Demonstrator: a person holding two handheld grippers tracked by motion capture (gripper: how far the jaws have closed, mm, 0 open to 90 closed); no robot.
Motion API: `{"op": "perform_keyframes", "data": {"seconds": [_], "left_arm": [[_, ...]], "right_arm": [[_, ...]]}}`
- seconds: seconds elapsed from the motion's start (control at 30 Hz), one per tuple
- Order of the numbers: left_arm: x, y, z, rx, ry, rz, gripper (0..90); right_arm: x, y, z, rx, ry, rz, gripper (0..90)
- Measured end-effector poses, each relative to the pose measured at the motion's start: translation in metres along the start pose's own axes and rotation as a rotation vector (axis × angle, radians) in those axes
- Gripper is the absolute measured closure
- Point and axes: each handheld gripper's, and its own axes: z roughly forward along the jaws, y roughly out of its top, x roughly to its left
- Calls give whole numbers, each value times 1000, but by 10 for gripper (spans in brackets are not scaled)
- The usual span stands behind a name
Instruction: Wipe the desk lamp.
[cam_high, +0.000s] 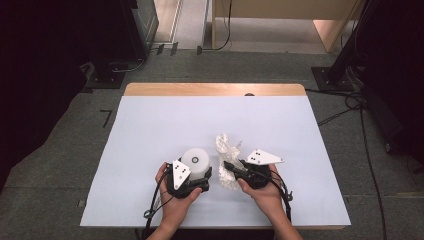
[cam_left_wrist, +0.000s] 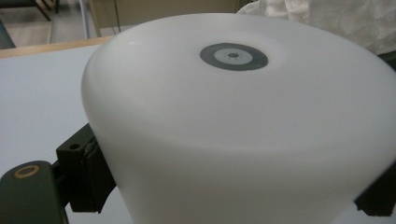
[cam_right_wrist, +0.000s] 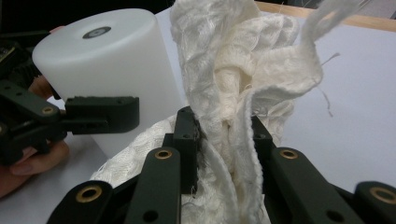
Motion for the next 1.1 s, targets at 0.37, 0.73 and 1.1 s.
{"op": "perform_keyframes", "data": {"seconds": [0.37,0.73,1.1], "left_arm": [[38,17,-8,-75,-346,-22,86],[37,19,-8,-39,-472,73,87],[26,12,3,47,-482,154,87]], "right_arm": [[8,-3,8,30,30,-15,729],[22,-3,13,33,58,-41,731],[23,17,-13,-72,73,-56,731]]}}
